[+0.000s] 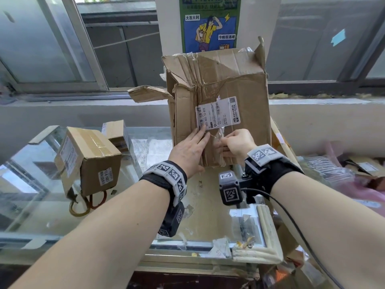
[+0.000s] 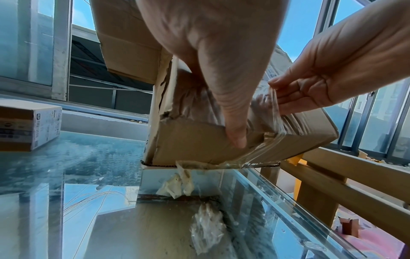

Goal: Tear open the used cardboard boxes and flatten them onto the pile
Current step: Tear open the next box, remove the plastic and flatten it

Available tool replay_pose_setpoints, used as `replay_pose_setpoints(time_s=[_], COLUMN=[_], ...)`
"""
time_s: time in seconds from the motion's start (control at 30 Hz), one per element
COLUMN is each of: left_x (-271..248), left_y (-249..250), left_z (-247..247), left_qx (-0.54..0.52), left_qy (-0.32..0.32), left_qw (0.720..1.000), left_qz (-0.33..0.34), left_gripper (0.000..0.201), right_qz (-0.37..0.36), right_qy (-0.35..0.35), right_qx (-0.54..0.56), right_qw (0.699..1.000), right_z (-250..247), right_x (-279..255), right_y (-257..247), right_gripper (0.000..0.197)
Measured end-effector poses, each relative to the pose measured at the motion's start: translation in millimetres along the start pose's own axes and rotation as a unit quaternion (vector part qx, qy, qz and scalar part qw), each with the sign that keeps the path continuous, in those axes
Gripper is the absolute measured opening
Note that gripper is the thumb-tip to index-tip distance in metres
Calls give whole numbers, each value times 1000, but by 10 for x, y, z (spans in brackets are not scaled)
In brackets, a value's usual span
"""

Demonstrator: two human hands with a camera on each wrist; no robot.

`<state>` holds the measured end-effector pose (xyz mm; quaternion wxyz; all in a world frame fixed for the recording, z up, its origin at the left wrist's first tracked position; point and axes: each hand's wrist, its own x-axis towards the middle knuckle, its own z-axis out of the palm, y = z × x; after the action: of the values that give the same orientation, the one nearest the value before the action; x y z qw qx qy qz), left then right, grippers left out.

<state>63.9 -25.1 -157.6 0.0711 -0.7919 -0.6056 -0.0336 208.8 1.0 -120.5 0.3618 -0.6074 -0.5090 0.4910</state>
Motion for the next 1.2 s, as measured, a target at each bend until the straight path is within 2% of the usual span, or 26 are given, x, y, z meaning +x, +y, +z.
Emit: replay_pose_setpoints(time_s=[0.07,0.2,0.37,0.7,0.83,0.93,1.2], left_x=[-10,1,15,29,-8,-18,-15], left_y=[-19,-9,56,90,66,48,18], left_z=[7,28,72,74,28,17,-3], left_qx=[2,3,6,-31,-68,-88,-116], left_qy=[-3,-1,0,16,32,34,25], left_qw=[1000,1000,1000,999,997,996,993], left_qz=[-1,2,1,10,11,5,-6], left_gripper=[108,107,107,107,89,79,76], right_qz=[22,26,26,18,20,28,36], right_qy=[-32,-21,6,46,43,51,37], right_qx=[63,82,48,7,-1,24,59], right_qw=[997,996,999,999,999,998,997], right_z=[-6,8,1,38,37,44,6], right_x=[-9,9,34,85,83,77,71], right_y=[-3,40,75,63,53,37,12], right_gripper=[19,17,21,13,25,17,16])
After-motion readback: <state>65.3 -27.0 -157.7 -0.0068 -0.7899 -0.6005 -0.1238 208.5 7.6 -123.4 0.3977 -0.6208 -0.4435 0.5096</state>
